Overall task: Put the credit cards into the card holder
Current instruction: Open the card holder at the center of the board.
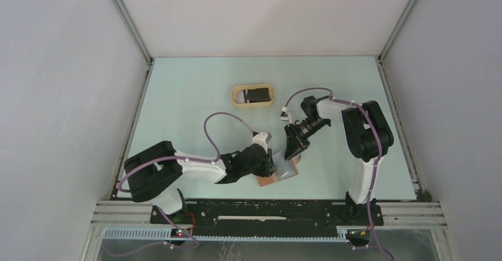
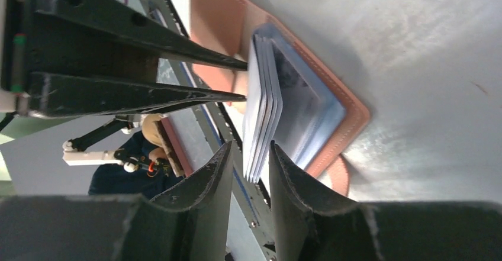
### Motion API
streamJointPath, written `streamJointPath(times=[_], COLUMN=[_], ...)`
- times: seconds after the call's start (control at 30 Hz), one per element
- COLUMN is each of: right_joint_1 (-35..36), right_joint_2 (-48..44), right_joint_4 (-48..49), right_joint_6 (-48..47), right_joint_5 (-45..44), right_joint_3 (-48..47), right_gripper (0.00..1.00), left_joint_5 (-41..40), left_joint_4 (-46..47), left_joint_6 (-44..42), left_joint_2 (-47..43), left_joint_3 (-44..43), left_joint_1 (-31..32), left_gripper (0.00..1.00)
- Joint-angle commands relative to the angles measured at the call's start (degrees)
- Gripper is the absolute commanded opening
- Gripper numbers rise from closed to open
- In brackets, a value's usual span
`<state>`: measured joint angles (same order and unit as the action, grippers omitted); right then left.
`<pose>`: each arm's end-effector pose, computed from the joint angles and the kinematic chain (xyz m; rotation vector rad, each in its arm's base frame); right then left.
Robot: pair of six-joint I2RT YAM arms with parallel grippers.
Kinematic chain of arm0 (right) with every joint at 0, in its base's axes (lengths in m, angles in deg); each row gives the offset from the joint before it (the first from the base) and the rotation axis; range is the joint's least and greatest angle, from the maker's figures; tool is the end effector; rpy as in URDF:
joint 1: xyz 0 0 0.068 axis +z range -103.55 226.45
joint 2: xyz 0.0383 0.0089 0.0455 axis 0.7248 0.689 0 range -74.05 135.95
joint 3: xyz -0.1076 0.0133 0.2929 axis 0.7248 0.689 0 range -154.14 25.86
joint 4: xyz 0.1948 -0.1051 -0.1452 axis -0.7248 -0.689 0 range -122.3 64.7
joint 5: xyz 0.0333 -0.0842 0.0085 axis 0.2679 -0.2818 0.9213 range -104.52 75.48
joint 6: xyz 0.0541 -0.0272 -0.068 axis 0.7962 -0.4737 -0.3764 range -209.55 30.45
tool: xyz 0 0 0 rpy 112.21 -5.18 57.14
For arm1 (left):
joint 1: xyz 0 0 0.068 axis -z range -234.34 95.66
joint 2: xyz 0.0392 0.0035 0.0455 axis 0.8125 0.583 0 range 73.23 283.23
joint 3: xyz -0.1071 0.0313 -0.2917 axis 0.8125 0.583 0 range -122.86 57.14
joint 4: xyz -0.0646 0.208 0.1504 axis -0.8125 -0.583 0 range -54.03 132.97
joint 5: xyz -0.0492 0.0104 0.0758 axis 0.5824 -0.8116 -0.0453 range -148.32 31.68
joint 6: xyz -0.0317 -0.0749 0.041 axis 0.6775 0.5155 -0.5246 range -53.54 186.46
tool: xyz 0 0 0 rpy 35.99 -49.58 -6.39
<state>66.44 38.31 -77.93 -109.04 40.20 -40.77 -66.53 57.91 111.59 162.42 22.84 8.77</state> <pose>0.2917 0.1769 0.1394 0.8070 -2.5477 -1.3809 0.1580 -0.2858 0.1501 0.2955 2.3824 -0.8065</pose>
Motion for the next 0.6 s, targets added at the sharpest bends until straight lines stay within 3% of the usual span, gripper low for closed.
streamJointPath(times=[0.0, 0.23, 0.57], right_joint_1=[0.6, 0.6, 0.6], right_joint_2=[-0.1, 1.1, 3.0], right_joint_4=[-3.2, -2.6, -1.5], right_joint_6=[-2.0, -1.6, -0.6], right_joint_5=[6.4, 8.7, 13.9], right_joint_3=[-1.9, -1.9, -1.9], right_gripper=[0.37, 0.38, 0.35], left_joint_5=[1.5, 4.0, 7.8], left_joint_4=[4.3, 11.3, 19.2], left_joint_6=[1.3, 2.2, 2.8], left_joint_2=[1.2, -1.9, -5.3], left_joint_3=[2.0, 6.2, 9.8], left_joint_1=[-1.4, -2.3, -2.5], left_gripper=[0.31, 0.36, 0.79])
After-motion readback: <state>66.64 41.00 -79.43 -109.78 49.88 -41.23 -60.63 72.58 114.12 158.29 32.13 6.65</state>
